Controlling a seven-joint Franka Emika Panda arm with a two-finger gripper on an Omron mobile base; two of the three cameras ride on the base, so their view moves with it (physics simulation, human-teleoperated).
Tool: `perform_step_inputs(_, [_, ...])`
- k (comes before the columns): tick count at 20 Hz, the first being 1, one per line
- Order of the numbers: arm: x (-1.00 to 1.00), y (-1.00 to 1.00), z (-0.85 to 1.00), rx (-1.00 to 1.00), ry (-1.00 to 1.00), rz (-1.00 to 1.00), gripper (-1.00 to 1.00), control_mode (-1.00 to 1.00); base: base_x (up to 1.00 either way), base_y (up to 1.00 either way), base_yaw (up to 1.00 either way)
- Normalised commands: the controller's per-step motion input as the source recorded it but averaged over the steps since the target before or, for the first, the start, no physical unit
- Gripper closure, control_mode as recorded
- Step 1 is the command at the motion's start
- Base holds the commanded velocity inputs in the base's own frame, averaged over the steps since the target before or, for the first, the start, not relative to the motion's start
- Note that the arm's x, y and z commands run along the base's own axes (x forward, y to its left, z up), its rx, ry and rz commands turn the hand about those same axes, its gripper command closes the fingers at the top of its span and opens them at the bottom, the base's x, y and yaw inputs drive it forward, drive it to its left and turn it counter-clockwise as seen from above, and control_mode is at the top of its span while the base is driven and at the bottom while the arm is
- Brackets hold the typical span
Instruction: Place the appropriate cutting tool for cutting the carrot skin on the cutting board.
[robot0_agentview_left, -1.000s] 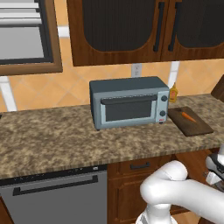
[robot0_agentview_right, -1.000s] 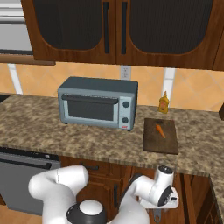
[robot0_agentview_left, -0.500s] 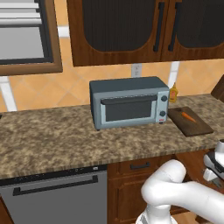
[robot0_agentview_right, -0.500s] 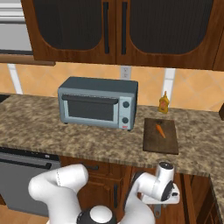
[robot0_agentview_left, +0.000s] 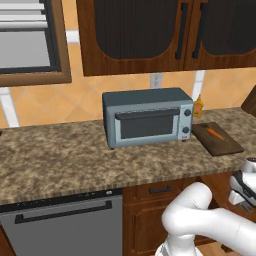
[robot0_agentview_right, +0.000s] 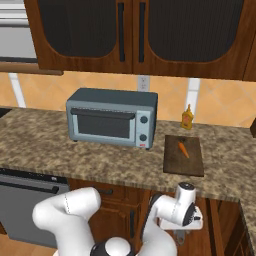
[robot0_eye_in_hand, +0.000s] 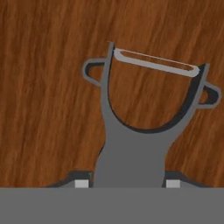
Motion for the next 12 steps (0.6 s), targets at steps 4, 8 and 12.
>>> perform_step_inputs(4, [-0.50, 0.14, 0.10, 0.02, 0.00, -0.06, 1.00, -1.00, 0.00, 0.00, 0.00])
perform_step_inputs(8, [-0.49, 0.00, 0.70, 0.00, -0.02, -0.06, 1.00, -1.00, 0.00, 0.00, 0.00])
perform_step_inputs(12, [-0.31, 0.00, 1.00, 0.00, -0.01, -0.05, 1.00, -1.00, 0.00, 0.00, 0.00])
